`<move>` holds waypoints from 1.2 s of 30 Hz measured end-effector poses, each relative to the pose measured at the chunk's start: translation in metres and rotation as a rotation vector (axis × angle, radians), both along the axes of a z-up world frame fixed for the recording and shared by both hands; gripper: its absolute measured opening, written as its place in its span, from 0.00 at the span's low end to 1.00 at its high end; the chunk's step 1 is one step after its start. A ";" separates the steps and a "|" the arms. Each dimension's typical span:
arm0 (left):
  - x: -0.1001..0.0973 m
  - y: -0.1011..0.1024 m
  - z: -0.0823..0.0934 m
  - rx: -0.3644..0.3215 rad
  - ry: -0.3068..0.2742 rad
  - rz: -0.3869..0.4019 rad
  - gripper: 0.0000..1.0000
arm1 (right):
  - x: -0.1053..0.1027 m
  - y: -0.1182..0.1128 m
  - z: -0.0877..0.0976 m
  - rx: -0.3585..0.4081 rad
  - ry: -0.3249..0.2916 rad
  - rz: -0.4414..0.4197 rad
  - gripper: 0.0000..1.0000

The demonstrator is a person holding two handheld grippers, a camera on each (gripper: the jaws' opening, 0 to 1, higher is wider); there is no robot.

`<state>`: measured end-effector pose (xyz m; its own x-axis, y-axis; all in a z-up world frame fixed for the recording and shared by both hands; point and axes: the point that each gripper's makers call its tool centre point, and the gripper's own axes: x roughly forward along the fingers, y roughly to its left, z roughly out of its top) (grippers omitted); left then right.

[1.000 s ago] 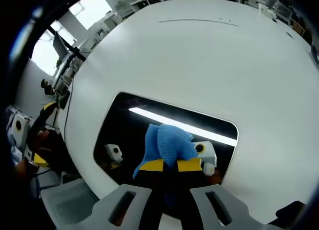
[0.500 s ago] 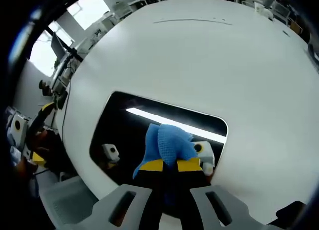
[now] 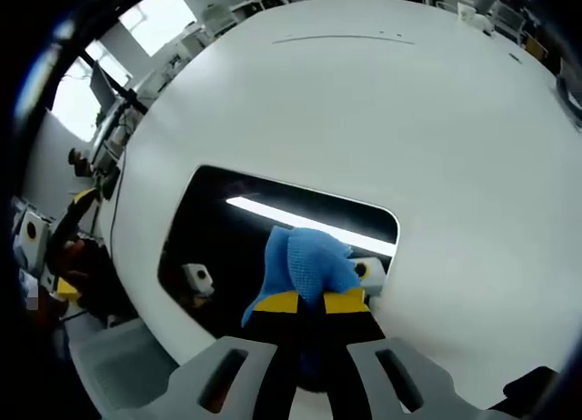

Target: Wipe the mirror surface with the cleaning cloth until all visible marks leave the cleaned area.

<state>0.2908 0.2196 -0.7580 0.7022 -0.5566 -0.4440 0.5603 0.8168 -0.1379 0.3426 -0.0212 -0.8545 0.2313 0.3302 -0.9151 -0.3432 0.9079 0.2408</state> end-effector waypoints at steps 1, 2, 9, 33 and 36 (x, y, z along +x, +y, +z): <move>0.000 0.000 0.000 0.000 0.000 0.000 0.99 | 0.000 0.000 0.000 0.001 0.000 -0.001 0.02; 0.000 0.000 0.000 0.000 -0.001 0.001 0.99 | 0.000 0.000 0.000 0.001 0.000 -0.002 0.02; 0.001 -0.003 0.001 -0.003 -0.001 -0.003 0.99 | 0.000 -0.003 0.000 0.000 0.002 -0.008 0.02; 0.000 -0.004 0.004 0.002 -0.008 -0.011 0.99 | -0.001 -0.020 0.000 -0.021 0.014 -0.027 0.02; 0.001 -0.004 0.003 0.001 -0.009 -0.011 0.99 | 0.000 -0.022 0.000 -0.025 0.013 -0.029 0.02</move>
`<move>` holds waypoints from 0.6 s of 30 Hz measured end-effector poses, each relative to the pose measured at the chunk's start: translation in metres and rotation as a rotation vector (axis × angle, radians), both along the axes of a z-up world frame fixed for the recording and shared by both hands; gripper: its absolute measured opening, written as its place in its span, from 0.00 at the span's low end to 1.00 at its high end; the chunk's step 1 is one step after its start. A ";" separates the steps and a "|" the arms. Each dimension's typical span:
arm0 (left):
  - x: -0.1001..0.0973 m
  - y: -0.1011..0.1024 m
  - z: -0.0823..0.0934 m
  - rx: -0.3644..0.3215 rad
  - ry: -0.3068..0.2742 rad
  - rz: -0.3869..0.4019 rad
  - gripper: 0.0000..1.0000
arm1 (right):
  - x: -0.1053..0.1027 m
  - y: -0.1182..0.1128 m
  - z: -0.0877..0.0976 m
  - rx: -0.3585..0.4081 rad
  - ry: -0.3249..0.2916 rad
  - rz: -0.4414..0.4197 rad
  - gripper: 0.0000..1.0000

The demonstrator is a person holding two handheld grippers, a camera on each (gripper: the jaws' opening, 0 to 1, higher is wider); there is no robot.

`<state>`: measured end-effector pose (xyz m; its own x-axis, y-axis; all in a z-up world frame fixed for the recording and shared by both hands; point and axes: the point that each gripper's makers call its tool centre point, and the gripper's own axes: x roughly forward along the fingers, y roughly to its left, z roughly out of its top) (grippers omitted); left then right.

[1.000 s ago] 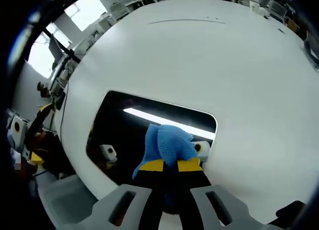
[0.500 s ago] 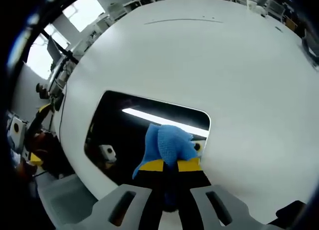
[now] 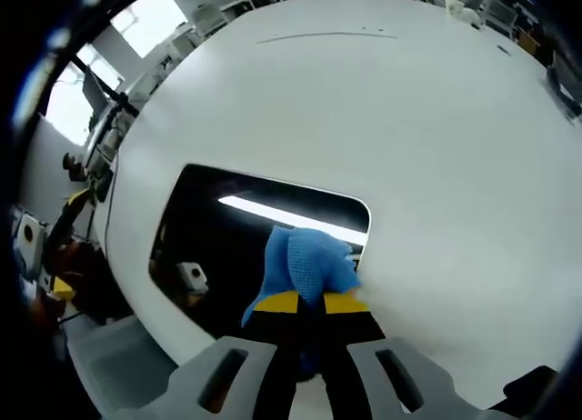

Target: Wipe the mirror surface with the cleaning cloth until all visible marks leave the cleaned area.

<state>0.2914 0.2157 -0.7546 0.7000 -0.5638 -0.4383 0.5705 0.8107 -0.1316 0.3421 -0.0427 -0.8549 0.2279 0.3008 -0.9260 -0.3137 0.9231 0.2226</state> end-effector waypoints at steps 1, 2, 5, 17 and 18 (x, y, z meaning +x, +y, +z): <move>0.000 -0.001 0.001 0.000 0.000 -0.001 0.99 | 0.000 0.000 0.000 0.000 0.000 0.000 0.02; 0.000 -0.001 0.001 -0.001 0.000 -0.001 0.99 | 0.000 -0.001 0.000 0.000 0.000 -0.001 0.02; -0.001 -0.003 0.001 0.000 -0.001 -0.004 0.99 | 0.000 -0.002 0.000 -0.002 0.002 -0.002 0.02; 0.002 -0.004 0.001 0.000 0.001 -0.009 0.99 | -0.001 -0.006 0.000 -0.008 0.000 -0.003 0.02; 0.003 -0.004 0.002 -0.001 -0.001 -0.009 0.99 | -0.001 -0.006 0.000 -0.007 -0.001 -0.004 0.02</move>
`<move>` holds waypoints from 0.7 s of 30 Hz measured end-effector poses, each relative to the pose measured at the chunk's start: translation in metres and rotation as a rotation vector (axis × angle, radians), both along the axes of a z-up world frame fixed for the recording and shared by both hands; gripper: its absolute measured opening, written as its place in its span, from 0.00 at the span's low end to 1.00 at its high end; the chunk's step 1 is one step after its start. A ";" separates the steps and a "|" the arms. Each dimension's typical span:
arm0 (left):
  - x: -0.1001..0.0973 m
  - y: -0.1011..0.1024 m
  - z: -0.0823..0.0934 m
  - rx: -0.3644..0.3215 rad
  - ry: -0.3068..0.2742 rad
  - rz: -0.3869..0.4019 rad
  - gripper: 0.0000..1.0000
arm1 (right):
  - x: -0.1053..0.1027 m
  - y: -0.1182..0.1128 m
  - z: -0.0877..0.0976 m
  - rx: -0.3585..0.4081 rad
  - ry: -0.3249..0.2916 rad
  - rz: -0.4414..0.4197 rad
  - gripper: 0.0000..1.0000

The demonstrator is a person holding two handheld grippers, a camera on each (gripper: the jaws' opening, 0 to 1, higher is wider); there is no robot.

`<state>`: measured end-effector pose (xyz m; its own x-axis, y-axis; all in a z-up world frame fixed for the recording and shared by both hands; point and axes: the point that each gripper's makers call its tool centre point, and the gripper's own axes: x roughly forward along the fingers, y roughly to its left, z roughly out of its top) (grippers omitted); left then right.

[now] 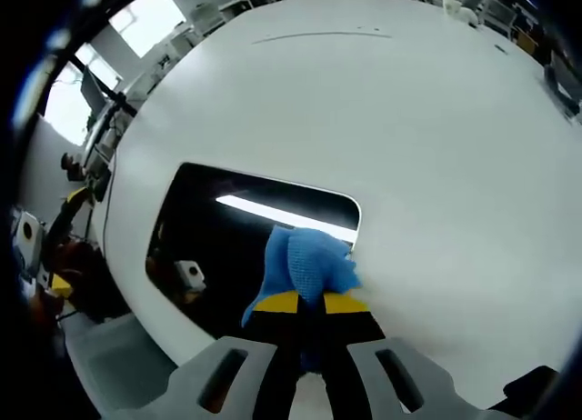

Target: Wipe the mirror surface with the cleaning cloth until all visible marks leave the cleaned area.

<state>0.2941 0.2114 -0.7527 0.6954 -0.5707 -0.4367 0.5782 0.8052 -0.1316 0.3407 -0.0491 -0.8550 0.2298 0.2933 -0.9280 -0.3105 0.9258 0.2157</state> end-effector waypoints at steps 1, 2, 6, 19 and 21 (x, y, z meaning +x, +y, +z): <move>0.000 0.000 0.000 -0.001 -0.001 0.000 0.99 | 0.000 0.000 0.000 0.001 0.000 -0.002 0.02; 0.001 -0.001 0.001 -0.001 -0.002 -0.001 0.99 | 0.000 0.000 0.000 0.003 0.000 -0.004 0.02; 0.002 -0.002 0.001 -0.006 -0.003 0.002 0.99 | 0.000 0.000 -0.001 0.001 -0.003 -0.005 0.02; 0.007 -0.012 0.003 -0.002 0.000 -0.013 0.99 | -0.002 0.001 0.000 -0.004 -0.035 -0.012 0.02; 0.009 -0.014 0.007 -0.012 -0.011 -0.009 0.99 | 0.001 0.001 0.000 -0.014 -0.032 -0.006 0.02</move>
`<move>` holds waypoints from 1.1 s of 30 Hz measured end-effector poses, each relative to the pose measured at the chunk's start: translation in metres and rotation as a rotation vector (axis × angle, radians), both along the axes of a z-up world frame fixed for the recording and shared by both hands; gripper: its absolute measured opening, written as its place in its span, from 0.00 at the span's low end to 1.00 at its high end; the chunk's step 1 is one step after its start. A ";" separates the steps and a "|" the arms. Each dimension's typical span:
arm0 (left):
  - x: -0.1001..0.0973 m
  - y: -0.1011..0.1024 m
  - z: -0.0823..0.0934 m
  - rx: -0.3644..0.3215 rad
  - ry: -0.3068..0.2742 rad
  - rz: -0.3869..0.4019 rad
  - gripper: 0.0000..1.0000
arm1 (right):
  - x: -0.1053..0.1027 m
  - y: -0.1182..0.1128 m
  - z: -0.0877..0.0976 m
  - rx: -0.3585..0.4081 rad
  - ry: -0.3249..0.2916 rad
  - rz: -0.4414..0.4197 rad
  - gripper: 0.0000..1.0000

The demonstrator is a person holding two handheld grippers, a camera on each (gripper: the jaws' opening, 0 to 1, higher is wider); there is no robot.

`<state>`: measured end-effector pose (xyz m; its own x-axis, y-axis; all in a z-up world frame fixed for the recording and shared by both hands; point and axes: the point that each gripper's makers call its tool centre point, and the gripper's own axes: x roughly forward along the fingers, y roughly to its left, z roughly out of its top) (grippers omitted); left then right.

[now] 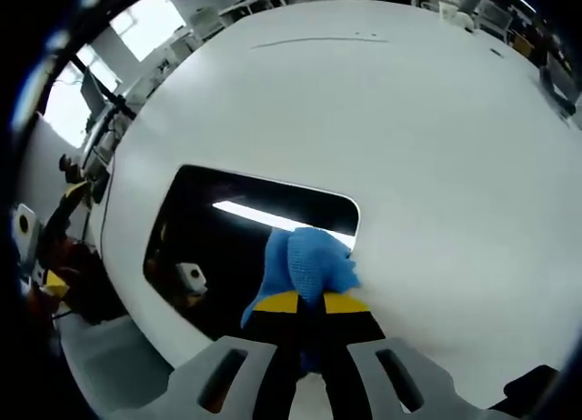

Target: Wipe the mirror surface with the cleaning cloth until all visible marks leave the cleaned area.

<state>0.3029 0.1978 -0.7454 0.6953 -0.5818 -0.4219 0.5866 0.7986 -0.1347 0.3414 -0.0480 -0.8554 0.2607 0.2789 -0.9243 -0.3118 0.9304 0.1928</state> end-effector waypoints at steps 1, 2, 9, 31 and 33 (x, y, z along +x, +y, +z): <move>0.000 -0.001 -0.001 0.002 0.002 -0.004 0.99 | 0.000 0.000 0.000 -0.004 0.000 0.003 0.02; -0.001 -0.001 -0.004 0.012 0.008 -0.013 0.99 | 0.000 0.000 0.000 -0.007 -0.003 0.002 0.02; -0.004 0.005 0.000 0.002 0.011 -0.010 1.00 | -0.004 0.000 0.000 -0.018 -0.012 -0.022 0.02; -0.006 0.036 -0.001 0.008 0.003 0.042 0.99 | -0.016 0.000 0.000 0.003 -0.006 -0.041 0.02; -0.008 0.036 -0.001 0.009 0.004 0.041 0.99 | -0.018 0.001 0.000 0.001 -0.005 -0.039 0.02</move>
